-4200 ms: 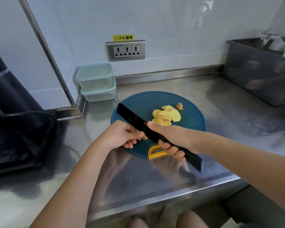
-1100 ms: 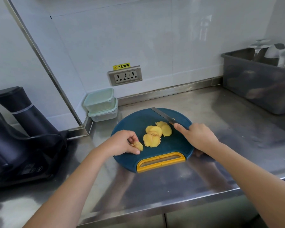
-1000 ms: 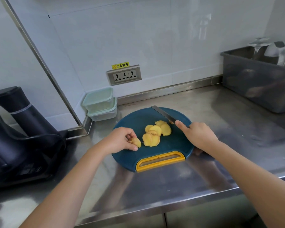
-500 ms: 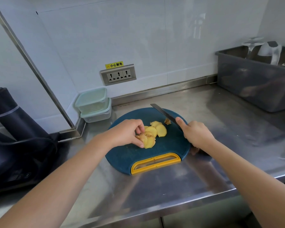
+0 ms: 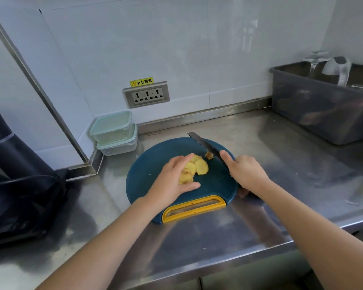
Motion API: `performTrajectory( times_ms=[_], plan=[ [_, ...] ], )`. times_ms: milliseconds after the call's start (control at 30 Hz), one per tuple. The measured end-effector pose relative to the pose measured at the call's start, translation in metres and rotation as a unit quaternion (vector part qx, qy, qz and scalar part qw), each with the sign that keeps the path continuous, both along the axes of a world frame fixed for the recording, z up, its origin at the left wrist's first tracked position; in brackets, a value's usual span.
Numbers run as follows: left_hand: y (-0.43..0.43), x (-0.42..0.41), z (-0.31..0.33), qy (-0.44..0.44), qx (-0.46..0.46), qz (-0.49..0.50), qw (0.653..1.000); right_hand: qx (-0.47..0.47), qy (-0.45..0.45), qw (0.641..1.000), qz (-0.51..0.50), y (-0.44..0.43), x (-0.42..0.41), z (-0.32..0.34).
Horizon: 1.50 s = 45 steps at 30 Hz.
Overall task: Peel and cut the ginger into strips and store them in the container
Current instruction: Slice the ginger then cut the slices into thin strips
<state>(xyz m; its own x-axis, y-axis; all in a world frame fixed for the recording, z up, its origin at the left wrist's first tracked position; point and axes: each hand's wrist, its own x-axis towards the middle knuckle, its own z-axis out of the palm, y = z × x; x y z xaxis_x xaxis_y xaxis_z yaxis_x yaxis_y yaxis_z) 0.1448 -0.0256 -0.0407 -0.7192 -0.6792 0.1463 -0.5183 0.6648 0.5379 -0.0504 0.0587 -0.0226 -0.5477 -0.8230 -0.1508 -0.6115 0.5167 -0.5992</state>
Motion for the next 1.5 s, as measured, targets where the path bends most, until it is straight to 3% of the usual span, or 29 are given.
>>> performTrajectory(
  times_ms=[167,333,400,467,667,933,1267,1433,1500],
  plan=[
    [-0.007,-0.007,0.002,-0.121,-0.057,0.003,0.991,-0.001,-0.009,1.000,-0.012,0.000,-0.001,-0.002],
    [0.010,-0.027,-0.001,-0.103,-0.153,0.096,0.978,-0.008,-0.013,1.000,-0.021,-0.001,-0.003,-0.002],
    [0.014,-0.038,0.000,-0.111,-0.242,0.094,0.959,-0.013,-0.017,0.999,-0.025,-0.002,-0.004,-0.002],
    [0.015,-0.051,0.002,-0.130,-0.272,0.073,0.951,-0.015,-0.018,0.999,-0.029,-0.003,-0.006,-0.003],
    [0.002,-0.059,-0.007,-0.168,-0.223,0.075,0.957,-0.040,-0.041,0.997,-0.053,-0.008,-0.015,-0.009],
    [-0.014,-0.037,-0.001,-0.180,-0.243,0.038,0.953,-0.026,-0.020,0.999,-0.040,-0.007,-0.012,-0.008],
    [-0.034,-0.003,0.010,-0.226,-0.217,0.092,0.945,-0.022,-0.045,0.998,-0.044,-0.007,-0.013,-0.004],
    [-0.041,-0.026,0.033,-0.133,-0.136,0.039,0.981,-0.015,-0.054,0.998,-0.035,-0.008,-0.011,-0.005],
    [-0.043,-0.041,0.043,-0.136,-0.115,-0.004,0.984,-0.019,-0.057,0.998,-0.031,-0.009,-0.012,-0.008]
  ],
)
